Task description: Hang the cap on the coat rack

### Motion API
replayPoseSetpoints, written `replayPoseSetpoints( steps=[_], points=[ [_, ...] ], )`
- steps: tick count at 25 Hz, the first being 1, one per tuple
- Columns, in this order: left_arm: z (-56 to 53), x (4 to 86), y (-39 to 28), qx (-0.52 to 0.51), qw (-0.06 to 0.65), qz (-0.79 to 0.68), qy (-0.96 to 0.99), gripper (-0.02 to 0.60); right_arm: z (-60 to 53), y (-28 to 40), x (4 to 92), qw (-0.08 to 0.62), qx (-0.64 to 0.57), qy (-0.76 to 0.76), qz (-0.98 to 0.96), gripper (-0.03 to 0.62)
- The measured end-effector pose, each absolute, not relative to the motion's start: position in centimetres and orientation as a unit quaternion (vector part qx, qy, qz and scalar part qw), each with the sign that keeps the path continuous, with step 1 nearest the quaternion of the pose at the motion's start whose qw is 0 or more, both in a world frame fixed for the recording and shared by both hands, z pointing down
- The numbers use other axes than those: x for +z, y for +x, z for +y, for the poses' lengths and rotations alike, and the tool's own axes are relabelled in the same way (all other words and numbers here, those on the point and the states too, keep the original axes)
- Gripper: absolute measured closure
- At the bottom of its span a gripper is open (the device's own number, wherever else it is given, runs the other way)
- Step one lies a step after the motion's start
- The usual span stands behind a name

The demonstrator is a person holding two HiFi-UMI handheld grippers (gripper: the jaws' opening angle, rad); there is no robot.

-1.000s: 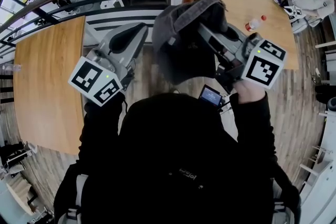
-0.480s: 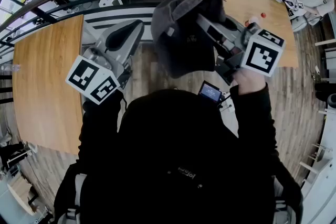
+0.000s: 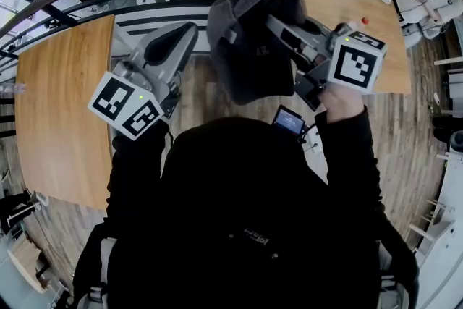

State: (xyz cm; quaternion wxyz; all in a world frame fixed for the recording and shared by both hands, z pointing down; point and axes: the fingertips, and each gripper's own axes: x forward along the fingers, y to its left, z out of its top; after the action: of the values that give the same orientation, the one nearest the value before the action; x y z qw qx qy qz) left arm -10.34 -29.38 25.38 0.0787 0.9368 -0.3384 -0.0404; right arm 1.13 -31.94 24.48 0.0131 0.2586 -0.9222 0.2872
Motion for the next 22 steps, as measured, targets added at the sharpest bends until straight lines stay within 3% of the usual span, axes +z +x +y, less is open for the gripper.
replayPoseSetpoints(
  steps=[22],
  points=[
    [-32.5,25.7,-11.9,-0.046,0.084,-0.352,0.931,0.580,-36.2,0.0,25.1,0.001,0.316,0.227,-0.921,0.569]
  ],
)
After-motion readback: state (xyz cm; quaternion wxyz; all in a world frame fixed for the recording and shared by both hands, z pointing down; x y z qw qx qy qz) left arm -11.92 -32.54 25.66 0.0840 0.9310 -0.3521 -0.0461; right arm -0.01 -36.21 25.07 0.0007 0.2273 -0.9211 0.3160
